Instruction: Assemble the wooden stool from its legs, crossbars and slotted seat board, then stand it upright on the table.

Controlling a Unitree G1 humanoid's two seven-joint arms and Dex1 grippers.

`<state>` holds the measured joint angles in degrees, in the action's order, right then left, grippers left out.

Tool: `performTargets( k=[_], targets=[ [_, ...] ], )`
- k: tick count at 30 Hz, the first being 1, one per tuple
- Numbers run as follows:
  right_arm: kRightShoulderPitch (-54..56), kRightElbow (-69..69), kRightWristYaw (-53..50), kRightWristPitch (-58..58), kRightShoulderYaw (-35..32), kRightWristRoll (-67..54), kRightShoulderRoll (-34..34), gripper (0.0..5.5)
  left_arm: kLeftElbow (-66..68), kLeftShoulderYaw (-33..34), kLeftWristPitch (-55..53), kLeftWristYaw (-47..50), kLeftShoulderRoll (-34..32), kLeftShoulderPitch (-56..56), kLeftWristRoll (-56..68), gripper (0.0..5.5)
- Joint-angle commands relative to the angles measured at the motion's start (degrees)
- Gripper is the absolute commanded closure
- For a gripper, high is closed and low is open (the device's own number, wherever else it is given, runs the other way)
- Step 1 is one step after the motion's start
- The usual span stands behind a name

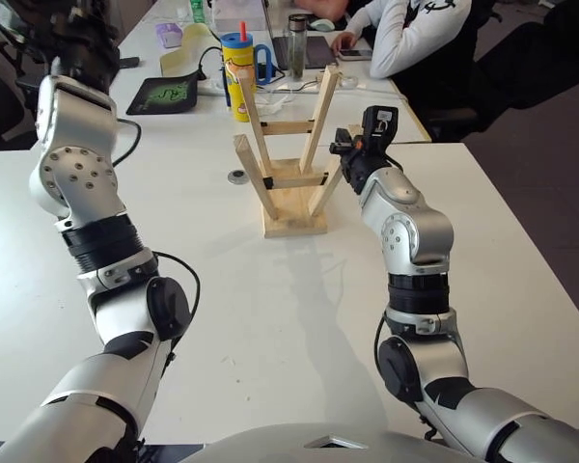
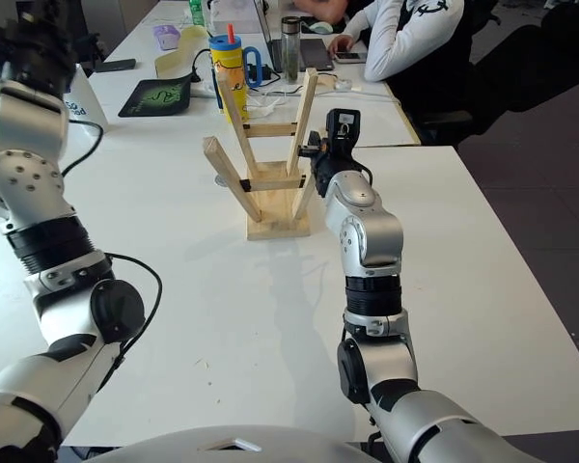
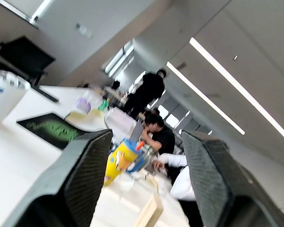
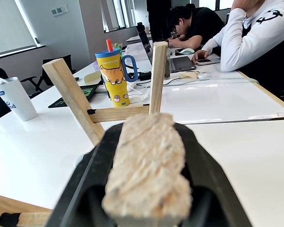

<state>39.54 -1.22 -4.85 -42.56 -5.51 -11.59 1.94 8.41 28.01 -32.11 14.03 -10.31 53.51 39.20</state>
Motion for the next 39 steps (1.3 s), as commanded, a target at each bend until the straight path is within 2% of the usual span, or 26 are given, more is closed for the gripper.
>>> performTargets(
  k=[1, 3, 6, 19, 23, 29, 31, 33, 37, 39],
  targets=[
    [-3.71, 2.98, 0.52, -4.37, 1.54, 0.76, -0.38, 4.48, 6.45, -17.41, -11.23, -3.02, 14.57, -10.38, -3.03, 2.79],
    [-3.69, 3.49, 0.59, -4.91, 1.65, 0.95, -0.7, 4.47, 8.34, -22.11, -11.58, -4.61, 19.26, -13.78, -4.64, 2.79],
    [-3.78, 4.33, 0.83, -5.39, 2.16, 0.62, -0.74, 4.46, 11.0, -20.08, -8.1, -4.89, 18.71, -10.78, -6.08, 2.79],
    [-5.22, 5.99, 0.15, -5.43, 1.45, 0.37, -0.59, 4.46, 4.19, -10.48, 0.6, -4.22, 1.87, -0.4, -11.93, 2.79],
    [-5.03, 6.78, 0.8, -3.82, 2.18, 1.3, -1.69, 4.46, 1.72, -11.98, 3.82, -8.5, -4.85, 5.8, -15.5, 2.79],
    [-5.03, 6.3, 1.54, -2.63, 3.6, 1.91, -2.91, 4.46, -11.45, -18.17, 5.9, -12.42, -8.91, 12.81, -20.54, 2.79],
    [-4.79, 6.75, 1.84, -2.29, 3.83, 1.88, -3.38, 4.46, -11.95, -22.87, 2.81, -11.86, -9.87, 10.48, -25.7, 2.79],
    [-4.25, 7.71, 2.11, -1.86, 3.88, 1.84, -3.6, 4.46, -9.85, -25.43, -3.31, -11.87, -7.74, 5.47, -26.06, 2.79],
    [-2.79, 7.52, 1.81, -2.12, 2.17, 0.77, -3.85, 4.46, -5.69, -33.34, -14.2, -11.01, 0.58, -15.1, -26.28, 2.79],
    [-2.19, 8.13, 1.58, -2.23, 1.37, 0.61, -4.23, 4.46, -4.0, -35.69, -14.04, -12.02, 3.81, -21.39, -26.04, 2.79]
  ],
)
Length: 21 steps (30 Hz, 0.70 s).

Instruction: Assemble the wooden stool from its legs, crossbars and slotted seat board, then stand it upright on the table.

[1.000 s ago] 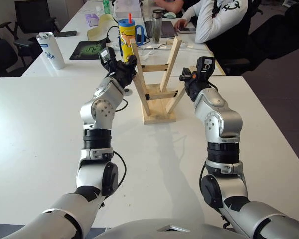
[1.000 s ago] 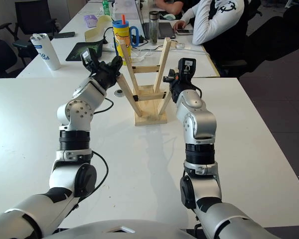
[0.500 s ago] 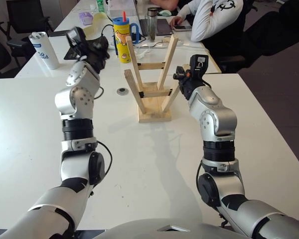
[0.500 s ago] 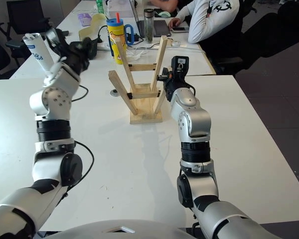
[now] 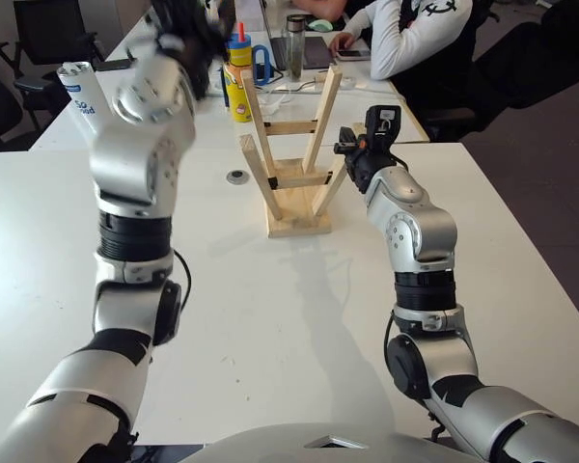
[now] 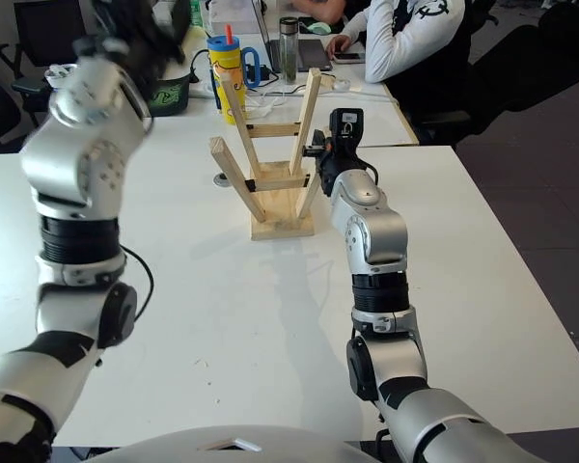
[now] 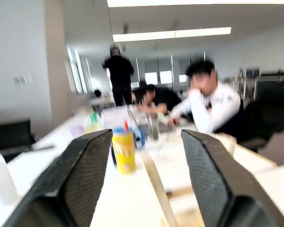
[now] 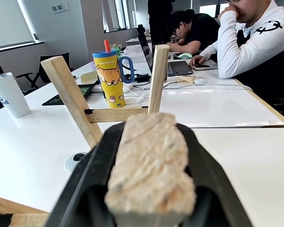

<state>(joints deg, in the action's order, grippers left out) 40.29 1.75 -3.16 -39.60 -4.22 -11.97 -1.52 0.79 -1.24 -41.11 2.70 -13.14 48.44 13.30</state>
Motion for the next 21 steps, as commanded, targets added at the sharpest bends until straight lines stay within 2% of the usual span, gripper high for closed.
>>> performTargets(
  k=[1, 5, 9, 15, 21],
  targets=[
    [-2.9, 5.48, -0.28, -5.61, -0.5, 0.69, -0.72, 4.46, 5.71, -7.86, -3.73, -1.28, 7.26, -17.07, -1.23, 2.79],
    [-1.78, 8.57, 0.61, -5.56, -0.37, 0.39, -0.36, 4.46, 10.29, -4.04, 1.76, -0.44, 8.81, -11.24, -2.47, 2.79],
    [-2.35, 9.62, 1.12, -5.28, 0.47, 0.71, 0.04, 4.46, 8.88, 0.94, 5.92, 0.14, 8.15, -4.72, -2.44, 2.79],
    [-2.24, 10.28, 1.23, -3.63, 1.41, 1.97, -0.85, 4.46, -1.48, 7.16, 7.83, 1.17, 7.07, -1.71, -1.06, 2.79],
    [-1.78, 9.91, 0.52, -0.36, 1.34, 2.56, -0.9, 4.46, -10.32, 12.24, 3.99, 2.62, 6.81, -1.34, 1.9, 2.79]
  ],
)
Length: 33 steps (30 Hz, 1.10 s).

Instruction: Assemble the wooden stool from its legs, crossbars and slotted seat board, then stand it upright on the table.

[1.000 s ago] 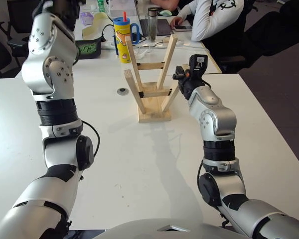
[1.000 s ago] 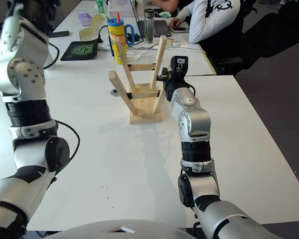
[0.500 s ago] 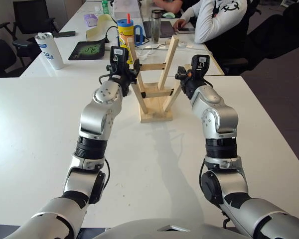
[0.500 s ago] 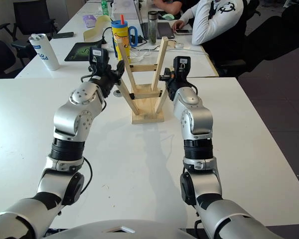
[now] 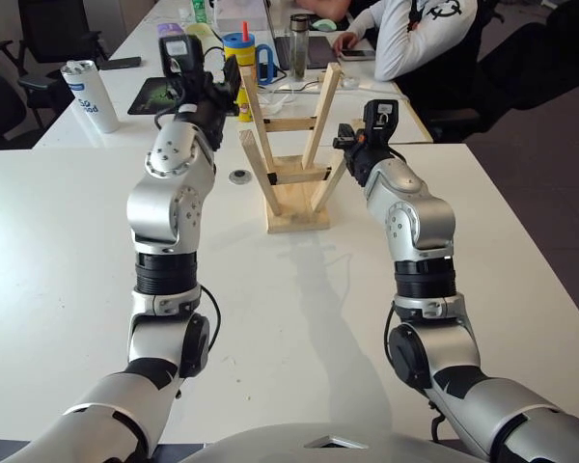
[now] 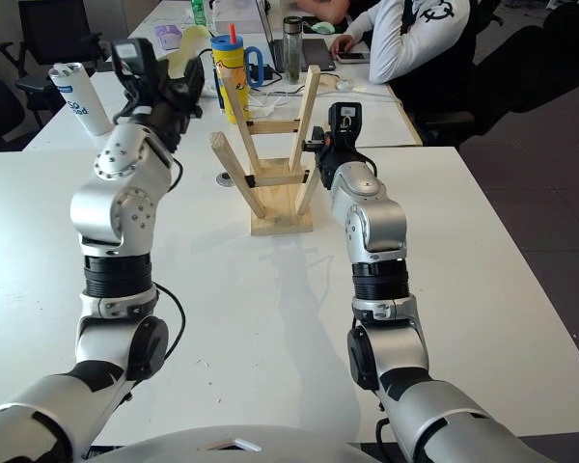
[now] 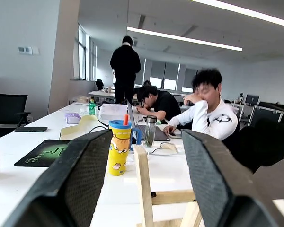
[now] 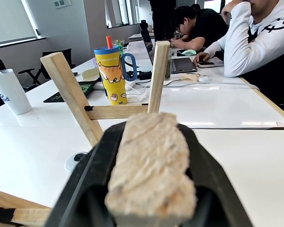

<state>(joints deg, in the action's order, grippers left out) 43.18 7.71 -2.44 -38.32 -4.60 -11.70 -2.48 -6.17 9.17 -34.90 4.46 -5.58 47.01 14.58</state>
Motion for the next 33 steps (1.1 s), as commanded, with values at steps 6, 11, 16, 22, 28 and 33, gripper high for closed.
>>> performTargets(
  k=[6, 11, 16, 22, 28, 33],
  targets=[
    [-2.54, 2.99, -0.55, 2.51, -0.73, 1.17, 1.23, 3.37, -3.13, 3.75, -2.61, 1.2, -2.22, -1.86, 0.03, 2.79],
    [-0.11, -0.1, -0.41, 10.48, -4.14, -0.6, 2.34, 3.06, -2.57, 3.81, -2.05, 1.2, -2.35, -2.57, -0.11, 2.79],
    [2.78, -2.84, 2.31, 16.28, -3.71, -0.8, 0.84, 3.06, -2.99, 3.09, -2.08, 1.21, -2.79, -3.36, -1.18, 2.79],
    [9.35, 10.47, 2.95, 23.25, -8.35, 0.82, -6.8, 3.06, -2.99, 2.79, -2.05, 0.94, -2.73, -3.38, -1.85, 2.79],
    [13.54, 40.04, 11.57, 29.87, -0.34, 10.45, -13.83, 3.06, -2.8, 2.48, -1.57, 0.8, -3.1, -3.75, -2.57, 2.79],
    [8.73, 43.29, 41.9, 42.27, 8.66, 9.63, -12.01, 3.06, -2.12, 2.89, -1.4, 0.33, -3.19, -3.31, -2.17, 2.79]
  ],
)
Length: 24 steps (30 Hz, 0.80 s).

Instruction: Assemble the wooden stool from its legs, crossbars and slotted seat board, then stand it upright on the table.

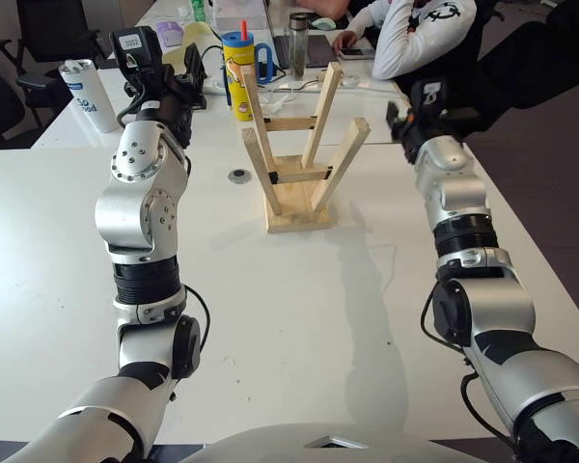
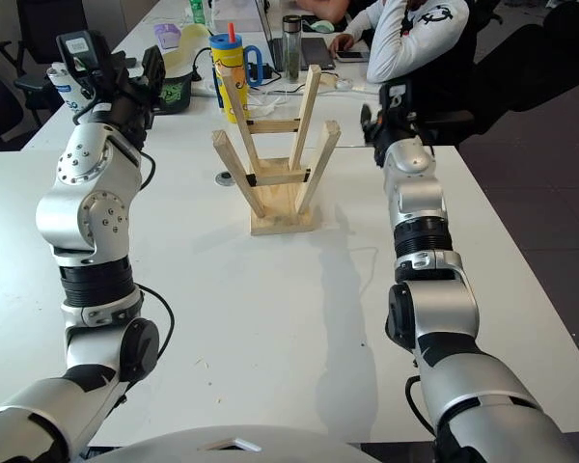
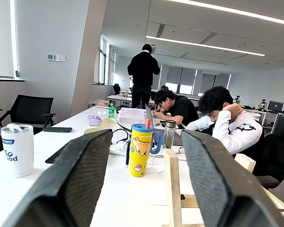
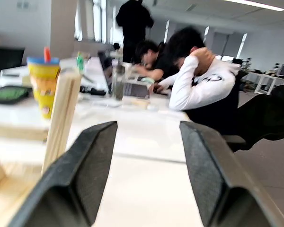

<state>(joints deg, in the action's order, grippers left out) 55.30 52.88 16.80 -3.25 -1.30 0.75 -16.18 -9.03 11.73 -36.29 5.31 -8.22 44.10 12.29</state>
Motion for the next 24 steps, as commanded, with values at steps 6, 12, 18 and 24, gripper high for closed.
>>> performTargets(
  k=[6, 12, 18, 24],
  targets=[
    [-16.38, -37.86, 56.01, -12.75, 17.32, -17.61, -4.83, 3.06, -0.3, 3.41, -0.4, -0.3, -2.55, 0.94, 0.85, 2.79],
    [-13.89, -35.68, 38.01, -12.61, 11.68, -10.86, -0.53, 3.06, 0.64, 6.99, 0.63, -0.56, -5.63, 0.88, 0.48, 2.79],
    [-8.78, -17.46, 17.2, -3.49, 20.02, 10.66, -2.76, 3.06, -0.86, 6.57, 0.52, 0.03, -4.96, -0.7, 0.62, 2.79],
    [-7.26, -11.9, -1.49, 7.89, 17.09, 11.84, 8.18, 3.06, -0.92, 5.88, 0.58, 0.21, -4.28, -0.93, 0.68, 2.79]
  ],
)
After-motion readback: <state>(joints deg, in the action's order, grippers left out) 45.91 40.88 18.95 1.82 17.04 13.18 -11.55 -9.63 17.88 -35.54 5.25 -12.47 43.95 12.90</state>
